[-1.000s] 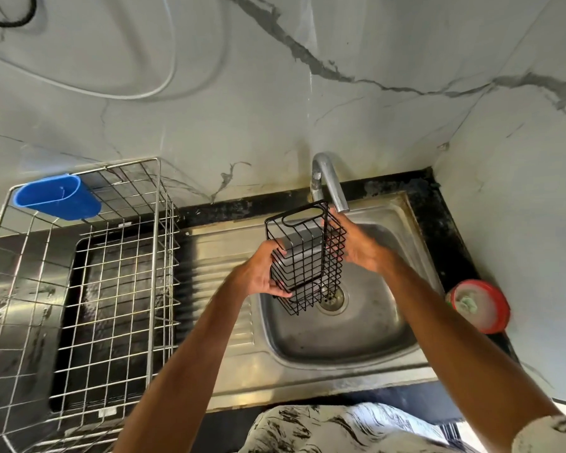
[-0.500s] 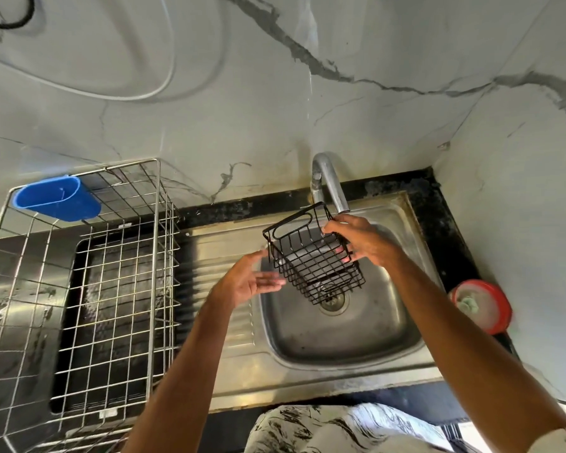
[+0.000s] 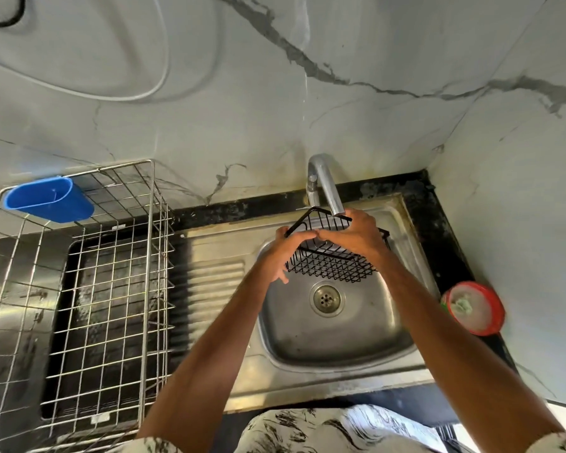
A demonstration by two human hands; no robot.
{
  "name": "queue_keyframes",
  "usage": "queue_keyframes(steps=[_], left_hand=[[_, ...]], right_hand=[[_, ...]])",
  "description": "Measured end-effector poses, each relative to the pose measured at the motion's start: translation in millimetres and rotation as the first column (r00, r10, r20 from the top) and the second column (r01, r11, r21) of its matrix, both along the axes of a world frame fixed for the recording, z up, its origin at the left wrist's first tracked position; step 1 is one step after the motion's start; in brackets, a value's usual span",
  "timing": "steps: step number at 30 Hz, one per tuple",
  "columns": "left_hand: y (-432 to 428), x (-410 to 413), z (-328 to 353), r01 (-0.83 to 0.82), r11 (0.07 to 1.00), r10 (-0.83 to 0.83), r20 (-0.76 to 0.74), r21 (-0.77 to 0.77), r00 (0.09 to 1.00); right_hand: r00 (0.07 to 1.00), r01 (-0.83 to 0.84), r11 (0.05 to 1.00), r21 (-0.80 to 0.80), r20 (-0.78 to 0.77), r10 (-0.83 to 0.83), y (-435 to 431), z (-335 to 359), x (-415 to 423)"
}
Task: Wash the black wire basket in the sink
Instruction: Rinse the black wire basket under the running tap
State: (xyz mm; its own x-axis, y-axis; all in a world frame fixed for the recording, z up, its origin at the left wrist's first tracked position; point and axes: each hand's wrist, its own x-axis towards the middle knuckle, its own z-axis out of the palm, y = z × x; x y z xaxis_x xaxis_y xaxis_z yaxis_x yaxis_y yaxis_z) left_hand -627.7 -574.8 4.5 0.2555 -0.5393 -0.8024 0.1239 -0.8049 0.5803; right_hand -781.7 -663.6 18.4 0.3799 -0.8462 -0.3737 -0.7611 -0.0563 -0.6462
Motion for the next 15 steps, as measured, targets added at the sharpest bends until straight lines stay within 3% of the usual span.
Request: queue_keyframes(steps=[10, 13, 15], left_hand=[[-10.2, -6.1, 6.2, 0.079, 0.996, -0.080, 0.051, 0.029, 0.995], [-13.5, -8.9, 10.0, 0.150, 0.989, -0.150, 0.051, 0.013, 0.987], [-4.9, -5.3, 5.9, 0.138, 0.990, -0.138, 0.085, 0.001, 0.987]], right_hand=[[0.999, -0.041, 0.999, -0.026, 0.000, 0.041, 18.2, 1.9, -8.1], [0.989, -0.095, 0.988, -0.120, -0.123, 0.080, 34.0, -1.4, -3.6], [0.980, -0.198, 0.964, -0.178, -0.053, 0.191, 50.5, -0.2, 3.0]])
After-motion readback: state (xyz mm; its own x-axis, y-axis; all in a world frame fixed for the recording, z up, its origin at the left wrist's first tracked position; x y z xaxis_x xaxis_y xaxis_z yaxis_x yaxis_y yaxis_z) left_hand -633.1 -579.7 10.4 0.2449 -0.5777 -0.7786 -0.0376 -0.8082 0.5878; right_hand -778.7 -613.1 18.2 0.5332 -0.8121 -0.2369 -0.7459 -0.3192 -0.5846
